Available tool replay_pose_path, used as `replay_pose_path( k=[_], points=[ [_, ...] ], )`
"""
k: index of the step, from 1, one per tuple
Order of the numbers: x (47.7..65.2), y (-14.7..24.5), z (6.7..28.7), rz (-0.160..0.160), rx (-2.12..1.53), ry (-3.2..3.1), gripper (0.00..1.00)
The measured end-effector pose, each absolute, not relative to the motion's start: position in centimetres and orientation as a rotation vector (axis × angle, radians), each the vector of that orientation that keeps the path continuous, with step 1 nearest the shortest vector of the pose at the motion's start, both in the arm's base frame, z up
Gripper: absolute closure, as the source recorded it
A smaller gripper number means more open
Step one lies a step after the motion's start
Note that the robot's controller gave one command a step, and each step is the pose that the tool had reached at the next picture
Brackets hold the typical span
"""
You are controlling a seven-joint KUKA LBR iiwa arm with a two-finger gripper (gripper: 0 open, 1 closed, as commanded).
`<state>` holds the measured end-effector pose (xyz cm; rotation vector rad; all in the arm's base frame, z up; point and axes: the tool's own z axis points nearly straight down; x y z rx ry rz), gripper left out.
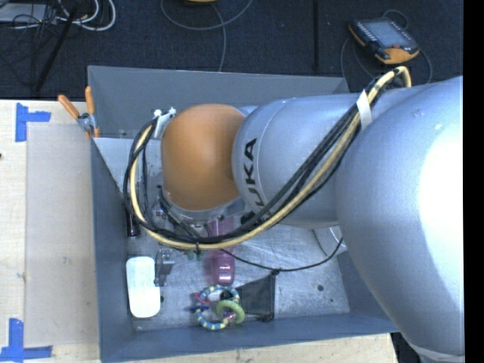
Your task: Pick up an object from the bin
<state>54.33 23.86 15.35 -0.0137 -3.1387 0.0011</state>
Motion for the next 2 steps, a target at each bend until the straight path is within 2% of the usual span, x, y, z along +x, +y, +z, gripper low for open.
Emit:
replay_pose_path(
  k=[1,2],
  points=[
    [54.3,23.9,15.4,0.001,-0.014,-3.139,0.00],
    [56.5,19.4,7.5,0.003,-0.623,-3.076,1.00]
  ],
)
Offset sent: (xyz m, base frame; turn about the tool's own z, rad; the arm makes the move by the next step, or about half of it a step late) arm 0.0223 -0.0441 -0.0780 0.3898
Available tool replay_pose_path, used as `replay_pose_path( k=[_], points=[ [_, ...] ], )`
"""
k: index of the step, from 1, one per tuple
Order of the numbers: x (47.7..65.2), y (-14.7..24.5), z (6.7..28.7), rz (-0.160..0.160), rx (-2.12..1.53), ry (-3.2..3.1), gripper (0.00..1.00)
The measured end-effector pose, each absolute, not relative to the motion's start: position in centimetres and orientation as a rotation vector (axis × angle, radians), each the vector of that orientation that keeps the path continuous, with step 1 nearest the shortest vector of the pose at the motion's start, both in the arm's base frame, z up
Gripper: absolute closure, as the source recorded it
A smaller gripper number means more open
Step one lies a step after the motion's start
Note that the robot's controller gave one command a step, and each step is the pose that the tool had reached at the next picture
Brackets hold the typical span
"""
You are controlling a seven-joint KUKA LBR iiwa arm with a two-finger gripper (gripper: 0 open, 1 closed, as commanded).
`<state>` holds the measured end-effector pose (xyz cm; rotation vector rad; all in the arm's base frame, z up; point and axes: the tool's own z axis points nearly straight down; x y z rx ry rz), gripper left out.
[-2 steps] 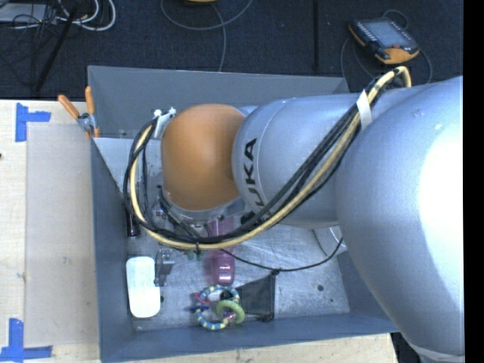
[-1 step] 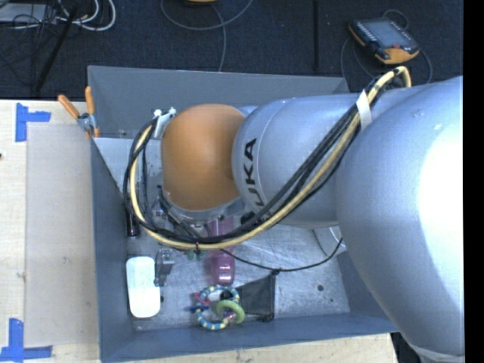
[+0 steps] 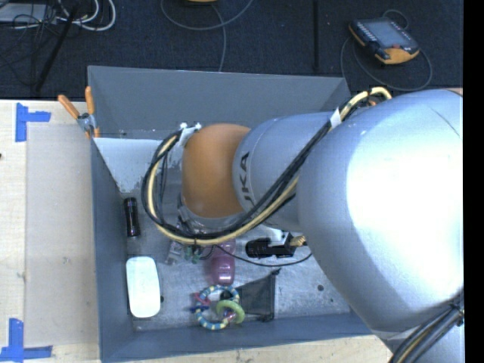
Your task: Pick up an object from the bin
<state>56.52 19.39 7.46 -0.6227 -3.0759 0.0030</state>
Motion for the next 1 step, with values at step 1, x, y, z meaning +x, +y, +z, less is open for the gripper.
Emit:
replay_pose_path(
  k=[1],
  points=[
    [56.52,19.38,7.46,0.003,-0.624,-3.076,1.00]
  ],
)
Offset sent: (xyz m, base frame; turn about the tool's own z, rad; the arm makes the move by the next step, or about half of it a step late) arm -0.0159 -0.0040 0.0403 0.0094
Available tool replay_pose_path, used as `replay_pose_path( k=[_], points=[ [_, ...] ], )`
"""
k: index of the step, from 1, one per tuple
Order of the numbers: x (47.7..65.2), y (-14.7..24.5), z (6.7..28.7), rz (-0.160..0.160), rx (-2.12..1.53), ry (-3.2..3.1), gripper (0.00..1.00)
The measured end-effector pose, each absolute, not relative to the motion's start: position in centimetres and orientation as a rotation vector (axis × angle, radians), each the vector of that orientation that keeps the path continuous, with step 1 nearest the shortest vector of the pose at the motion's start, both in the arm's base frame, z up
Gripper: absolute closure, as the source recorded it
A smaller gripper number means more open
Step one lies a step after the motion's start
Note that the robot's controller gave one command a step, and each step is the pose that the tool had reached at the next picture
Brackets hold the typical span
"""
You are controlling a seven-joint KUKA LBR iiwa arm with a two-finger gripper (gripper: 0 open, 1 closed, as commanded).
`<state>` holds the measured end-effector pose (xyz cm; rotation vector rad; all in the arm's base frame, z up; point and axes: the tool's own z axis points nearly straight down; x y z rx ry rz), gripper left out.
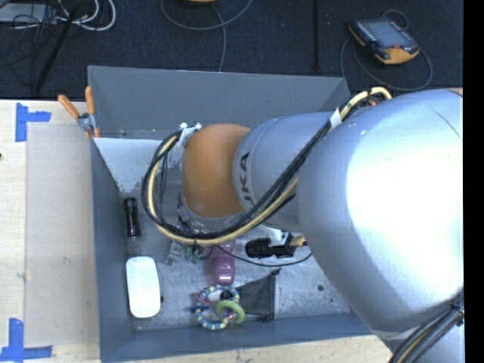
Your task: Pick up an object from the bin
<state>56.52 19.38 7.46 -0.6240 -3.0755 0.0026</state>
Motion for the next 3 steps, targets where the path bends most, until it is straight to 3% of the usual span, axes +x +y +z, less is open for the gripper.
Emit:
replay_pose_path(
  k=[1,2,3],
  points=[
    [55.4,19.1,9.9,0.005,-0.630,-3.071,1.00],
    [55.4,19.1,10.8,0.001,-0.636,-3.074,1.00],
    [54.7,18.1,9.6,0.004,-0.615,-3.077,0.00]
  ],
)
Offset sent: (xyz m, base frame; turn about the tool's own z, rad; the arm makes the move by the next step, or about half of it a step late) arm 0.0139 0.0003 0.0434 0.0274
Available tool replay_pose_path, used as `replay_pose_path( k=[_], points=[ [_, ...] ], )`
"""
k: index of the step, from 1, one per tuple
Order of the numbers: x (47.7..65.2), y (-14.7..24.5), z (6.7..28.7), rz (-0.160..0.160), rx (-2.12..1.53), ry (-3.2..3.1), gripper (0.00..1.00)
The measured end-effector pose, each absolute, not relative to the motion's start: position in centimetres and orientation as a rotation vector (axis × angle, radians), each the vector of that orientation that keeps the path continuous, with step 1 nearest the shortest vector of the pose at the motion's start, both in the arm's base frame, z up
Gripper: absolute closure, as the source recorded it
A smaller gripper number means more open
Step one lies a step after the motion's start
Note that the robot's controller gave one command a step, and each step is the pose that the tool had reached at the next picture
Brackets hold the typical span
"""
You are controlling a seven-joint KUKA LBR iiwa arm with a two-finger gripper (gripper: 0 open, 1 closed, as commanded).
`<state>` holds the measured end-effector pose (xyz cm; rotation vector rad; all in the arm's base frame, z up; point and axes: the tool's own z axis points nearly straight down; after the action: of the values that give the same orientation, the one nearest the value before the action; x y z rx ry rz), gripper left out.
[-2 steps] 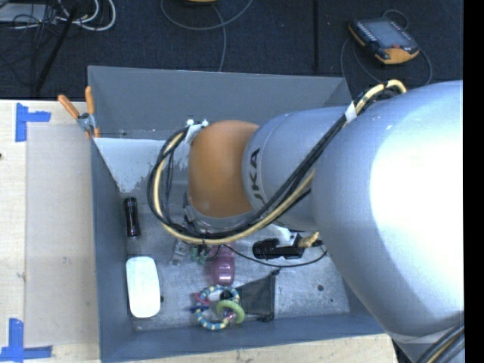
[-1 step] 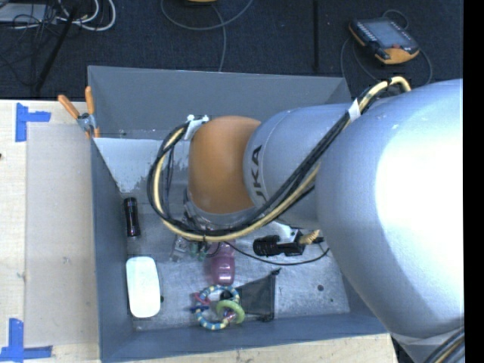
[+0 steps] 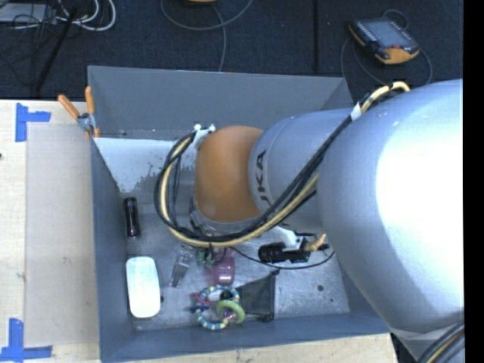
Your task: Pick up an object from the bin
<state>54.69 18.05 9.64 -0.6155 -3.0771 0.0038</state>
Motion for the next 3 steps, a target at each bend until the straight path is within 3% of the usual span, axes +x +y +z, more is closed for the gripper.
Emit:
replay_pose_path(
  k=[1,2,3],
  points=[
    [54.7,18.1,9.7,0.003,-0.616,-3.077,0.00],
    [49.8,14.4,9.2,-0.001,-0.579,-3.088,0.00],
    [46.0,11.6,9.1,0.004,-0.585,-3.085,0.00]
  ],
)
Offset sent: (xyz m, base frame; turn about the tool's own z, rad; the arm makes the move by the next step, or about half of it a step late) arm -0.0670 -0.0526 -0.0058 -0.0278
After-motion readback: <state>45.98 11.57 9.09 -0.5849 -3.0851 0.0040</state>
